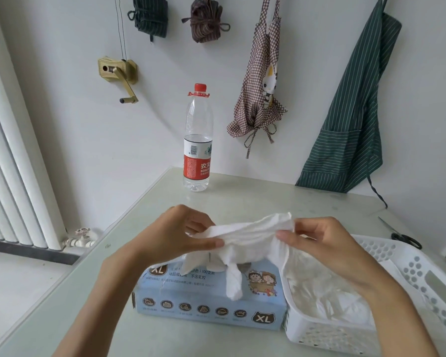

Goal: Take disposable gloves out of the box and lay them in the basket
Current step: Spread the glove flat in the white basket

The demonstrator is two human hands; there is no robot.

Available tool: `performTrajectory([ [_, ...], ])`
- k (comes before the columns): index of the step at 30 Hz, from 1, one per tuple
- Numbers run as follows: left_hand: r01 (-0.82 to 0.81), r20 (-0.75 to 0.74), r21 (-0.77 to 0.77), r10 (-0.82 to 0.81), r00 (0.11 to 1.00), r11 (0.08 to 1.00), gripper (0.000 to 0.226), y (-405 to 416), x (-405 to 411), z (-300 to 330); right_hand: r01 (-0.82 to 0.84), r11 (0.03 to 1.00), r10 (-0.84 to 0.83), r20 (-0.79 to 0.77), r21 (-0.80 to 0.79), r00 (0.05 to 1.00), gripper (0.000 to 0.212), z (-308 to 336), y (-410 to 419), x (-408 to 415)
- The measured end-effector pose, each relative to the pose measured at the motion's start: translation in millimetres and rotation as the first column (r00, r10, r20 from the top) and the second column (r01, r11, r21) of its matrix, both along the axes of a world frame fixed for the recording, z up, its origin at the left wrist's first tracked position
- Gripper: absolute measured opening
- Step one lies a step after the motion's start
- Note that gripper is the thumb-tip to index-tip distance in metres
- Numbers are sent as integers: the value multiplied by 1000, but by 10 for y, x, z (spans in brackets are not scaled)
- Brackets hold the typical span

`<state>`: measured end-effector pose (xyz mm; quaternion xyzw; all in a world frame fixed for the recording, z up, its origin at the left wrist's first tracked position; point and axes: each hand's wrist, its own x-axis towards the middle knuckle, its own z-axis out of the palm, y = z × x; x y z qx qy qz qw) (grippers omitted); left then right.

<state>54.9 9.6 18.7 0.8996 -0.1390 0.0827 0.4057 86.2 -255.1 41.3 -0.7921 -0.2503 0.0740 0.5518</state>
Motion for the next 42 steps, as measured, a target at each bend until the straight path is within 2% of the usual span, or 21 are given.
performTrajectory([
  [2,34,-19,21,-34,999,999,21,-20,11,-19,-20,990,23,-17,143,1000,23,62,22,-38],
  [4,38,-14,-50,-39,999,998,19,-57,15,-14,53,968,-52,-11,246,999,19,84,68,-35],
  [6,-6,2,-132,7,1000,991,17,-76,-4,4,188,943,-211,58,276,976,13,57,116,1],
  [8,-57,30,-136,62,998,989,24,-51,1,-11,289,920,-332,134,264,934,14,10,148,39],
  [13,-146,77,-123,156,985,982,44,28,21,-36,306,891,-383,195,335,903,12,-39,240,43],
  [16,-196,157,-136,217,964,971,29,3,20,13,321,844,-436,200,430,877,12,-19,258,25],
  [20,-256,245,-274,325,913,927,13,-33,10,62,375,771,-546,230,515,806,12,-5,265,19],
  [23,-207,224,-355,297,928,912,13,-55,1,113,390,741,-590,253,547,767,8,16,258,20],
  [28,-156,238,-359,252,938,920,15,-131,39,89,375,719,-609,270,585,746,12,54,254,-10],
  [31,-178,265,-371,288,920,911,11,-233,25,106,352,714,-589,247,606,770,13,96,190,-14],
  [36,-215,233,-498,369,900,840,11,-370,-78,210,434,694,-652,247,575,716,8,141,-8,-51],
  [38,-215,247,-474,363,898,854,9,-460,-100,279,466,687,-679,266,558,684,10,185,-135,-93],
  [42,-154,337,-317,263,904,936,27,-748,-123,461,484,658,-720,296,577,627,8,306,-435,-207],
])
